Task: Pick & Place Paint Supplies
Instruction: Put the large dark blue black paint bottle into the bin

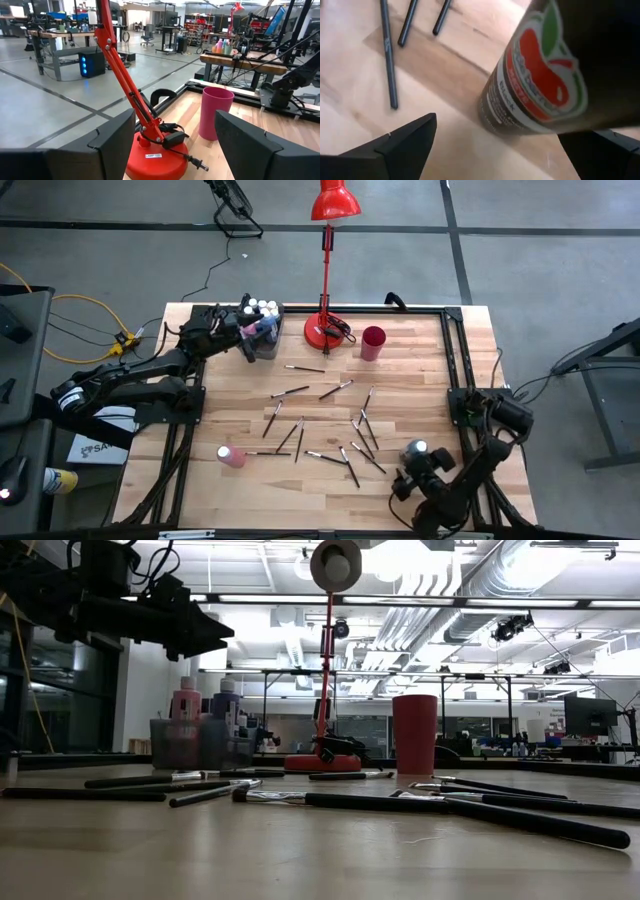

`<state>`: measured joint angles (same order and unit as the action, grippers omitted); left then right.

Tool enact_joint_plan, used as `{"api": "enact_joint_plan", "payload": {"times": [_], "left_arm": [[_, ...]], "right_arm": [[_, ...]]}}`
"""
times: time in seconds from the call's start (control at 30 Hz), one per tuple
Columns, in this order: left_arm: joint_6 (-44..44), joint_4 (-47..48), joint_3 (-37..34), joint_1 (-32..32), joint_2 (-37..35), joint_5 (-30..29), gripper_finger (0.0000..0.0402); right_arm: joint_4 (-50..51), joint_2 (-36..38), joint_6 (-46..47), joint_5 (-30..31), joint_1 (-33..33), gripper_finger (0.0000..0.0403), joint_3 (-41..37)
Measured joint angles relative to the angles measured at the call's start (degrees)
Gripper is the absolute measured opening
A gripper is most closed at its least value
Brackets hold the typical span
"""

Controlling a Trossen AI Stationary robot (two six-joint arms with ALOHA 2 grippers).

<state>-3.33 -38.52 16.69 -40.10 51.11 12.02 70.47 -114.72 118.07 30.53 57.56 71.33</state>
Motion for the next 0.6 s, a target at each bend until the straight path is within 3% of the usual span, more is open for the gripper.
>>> {"api": "enact_joint_plan", "payload": {"times": [0.37, 0.6], "left_arm": [[-0.20, 2.81, 0.00, 0.00, 0.00, 1.19, 0.0267], [-0.20, 2.72, 0.00, 0.00, 0.00, 1.17, 0.0267]], "right_arm": [[6.89, 0.00, -0.99, 8.53, -6.43, 0.0363, 0.00], [7.76, 0.02, -1.11, 10.18, -10.47, 0.0342, 0.00]]}}
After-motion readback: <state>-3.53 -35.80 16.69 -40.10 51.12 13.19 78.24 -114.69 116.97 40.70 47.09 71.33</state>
